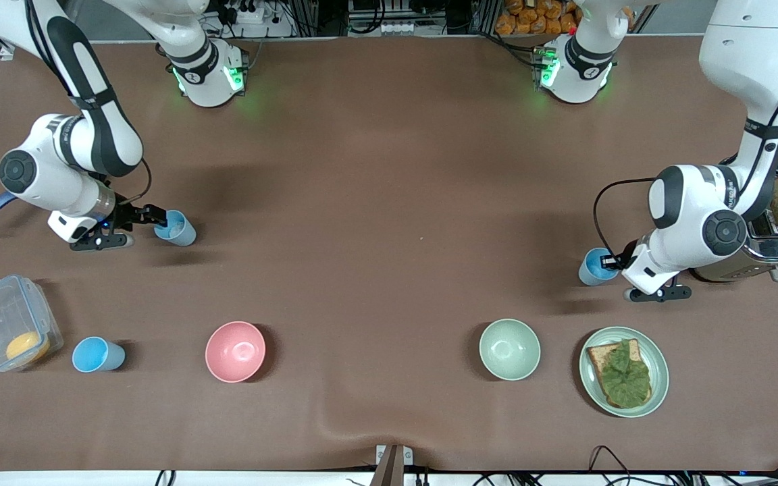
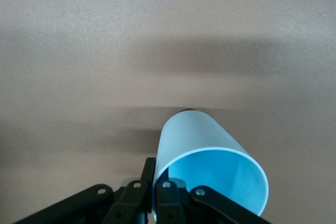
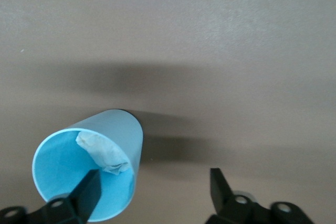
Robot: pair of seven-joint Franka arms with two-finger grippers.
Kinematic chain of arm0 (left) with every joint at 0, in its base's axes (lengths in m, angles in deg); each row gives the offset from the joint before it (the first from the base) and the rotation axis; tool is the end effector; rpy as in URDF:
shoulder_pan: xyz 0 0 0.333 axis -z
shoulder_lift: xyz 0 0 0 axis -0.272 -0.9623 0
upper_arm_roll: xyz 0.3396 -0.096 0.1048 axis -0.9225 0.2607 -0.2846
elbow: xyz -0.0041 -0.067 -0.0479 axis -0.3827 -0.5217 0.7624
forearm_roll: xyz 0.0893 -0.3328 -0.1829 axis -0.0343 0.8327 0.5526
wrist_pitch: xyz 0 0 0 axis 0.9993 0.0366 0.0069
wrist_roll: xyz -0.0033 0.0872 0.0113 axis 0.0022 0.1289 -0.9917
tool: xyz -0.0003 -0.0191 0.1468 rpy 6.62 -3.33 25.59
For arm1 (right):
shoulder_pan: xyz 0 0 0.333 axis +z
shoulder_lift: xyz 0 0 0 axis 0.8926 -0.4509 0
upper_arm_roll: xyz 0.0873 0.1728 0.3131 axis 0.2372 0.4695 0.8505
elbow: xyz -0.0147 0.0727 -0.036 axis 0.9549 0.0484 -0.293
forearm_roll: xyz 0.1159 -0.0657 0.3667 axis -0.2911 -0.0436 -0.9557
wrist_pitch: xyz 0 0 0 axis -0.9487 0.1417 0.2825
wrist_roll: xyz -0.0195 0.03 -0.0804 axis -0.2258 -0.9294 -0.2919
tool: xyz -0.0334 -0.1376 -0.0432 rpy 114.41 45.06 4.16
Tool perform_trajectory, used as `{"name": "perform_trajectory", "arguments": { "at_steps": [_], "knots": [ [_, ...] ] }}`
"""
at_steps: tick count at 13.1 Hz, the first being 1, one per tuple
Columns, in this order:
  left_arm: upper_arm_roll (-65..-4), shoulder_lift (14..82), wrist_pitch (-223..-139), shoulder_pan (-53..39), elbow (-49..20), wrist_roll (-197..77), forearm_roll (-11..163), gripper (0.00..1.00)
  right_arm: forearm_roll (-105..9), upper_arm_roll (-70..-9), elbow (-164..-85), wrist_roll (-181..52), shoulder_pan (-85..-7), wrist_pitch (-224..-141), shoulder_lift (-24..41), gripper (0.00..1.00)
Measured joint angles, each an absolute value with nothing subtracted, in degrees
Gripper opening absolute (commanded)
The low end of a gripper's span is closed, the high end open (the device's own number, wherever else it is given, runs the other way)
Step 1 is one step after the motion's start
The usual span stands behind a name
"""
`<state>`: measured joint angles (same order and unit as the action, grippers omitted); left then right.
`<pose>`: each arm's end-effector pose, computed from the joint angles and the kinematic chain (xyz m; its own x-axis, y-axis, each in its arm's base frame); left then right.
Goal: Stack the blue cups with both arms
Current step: 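Close the right gripper around the blue cup near the saucepan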
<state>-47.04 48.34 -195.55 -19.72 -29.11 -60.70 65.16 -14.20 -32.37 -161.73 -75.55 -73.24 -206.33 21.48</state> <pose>0.6120 -0.0151 0.2410 0.9905 0.0554 -0.1261 0.0574 -0.9983 0.0124 0.4890 -0.0717 0.2502 0.9893 0.0895 -0.1155 0.0817 -0.9941 -0.0709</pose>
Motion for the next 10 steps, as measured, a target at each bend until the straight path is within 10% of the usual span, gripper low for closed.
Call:
{"name": "perform_trajectory", "arguments": {
  "at_steps": [3,10],
  "knots": [
    [-47.02,48.25,-195.55,-19.71,-29.11,-60.7,65.16,0.0,-15.2,-32.02,-161.73,-75.61,-72.51,-206.9,20.17,0.01],
    [-46.95,48.22,-195.55,-19.56,-29.11,-60.63,65.16,0.0,-15.33,-31.86,-159.37,-75.65,-71.77,-207.4,19.53,0.0]
  ]
}}
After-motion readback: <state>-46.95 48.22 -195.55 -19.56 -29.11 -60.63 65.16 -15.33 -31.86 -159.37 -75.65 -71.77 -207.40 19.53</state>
